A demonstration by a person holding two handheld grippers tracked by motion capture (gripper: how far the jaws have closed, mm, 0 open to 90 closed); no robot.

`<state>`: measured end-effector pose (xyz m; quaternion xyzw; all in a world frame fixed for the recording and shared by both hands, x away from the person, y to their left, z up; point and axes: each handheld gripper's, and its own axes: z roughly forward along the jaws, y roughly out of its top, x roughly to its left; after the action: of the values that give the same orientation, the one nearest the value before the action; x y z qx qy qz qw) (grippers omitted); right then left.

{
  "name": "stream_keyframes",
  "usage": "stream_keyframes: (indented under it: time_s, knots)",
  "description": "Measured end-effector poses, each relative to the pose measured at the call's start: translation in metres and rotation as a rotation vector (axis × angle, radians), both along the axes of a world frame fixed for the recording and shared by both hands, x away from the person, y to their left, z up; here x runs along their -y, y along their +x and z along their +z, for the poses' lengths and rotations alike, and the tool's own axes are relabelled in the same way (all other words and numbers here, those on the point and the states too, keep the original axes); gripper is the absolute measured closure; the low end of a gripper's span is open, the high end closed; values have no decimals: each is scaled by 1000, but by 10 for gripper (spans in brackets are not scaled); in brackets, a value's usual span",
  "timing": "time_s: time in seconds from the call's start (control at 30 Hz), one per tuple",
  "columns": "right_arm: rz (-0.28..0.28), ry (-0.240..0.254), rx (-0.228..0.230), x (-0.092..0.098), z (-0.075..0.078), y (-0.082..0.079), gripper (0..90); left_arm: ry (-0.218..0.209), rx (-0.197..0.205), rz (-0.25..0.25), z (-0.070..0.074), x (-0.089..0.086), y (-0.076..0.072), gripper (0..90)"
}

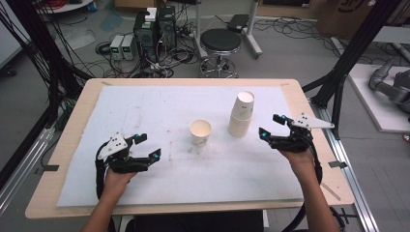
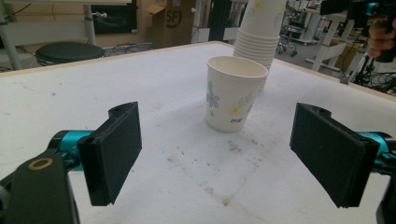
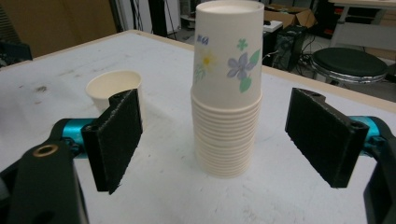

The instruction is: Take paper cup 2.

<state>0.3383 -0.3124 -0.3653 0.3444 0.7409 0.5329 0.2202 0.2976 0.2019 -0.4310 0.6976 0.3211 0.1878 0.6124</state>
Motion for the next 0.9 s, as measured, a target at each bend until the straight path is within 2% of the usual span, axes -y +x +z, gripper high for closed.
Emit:
stream_keyframes:
  time_s: [0.27, 0.63, 0.9]
  knots:
    - [5, -10, -12, -12, 16, 28, 194, 2, -6, -5, -1, 1, -1, 168]
    - [3, -47, -59, -26, 23, 61, 194, 1, -9, -5, -1, 0, 0, 168]
    - [20, -68, -89, -41, 20, 79, 194, -1, -14, -12, -2, 0, 1, 169]
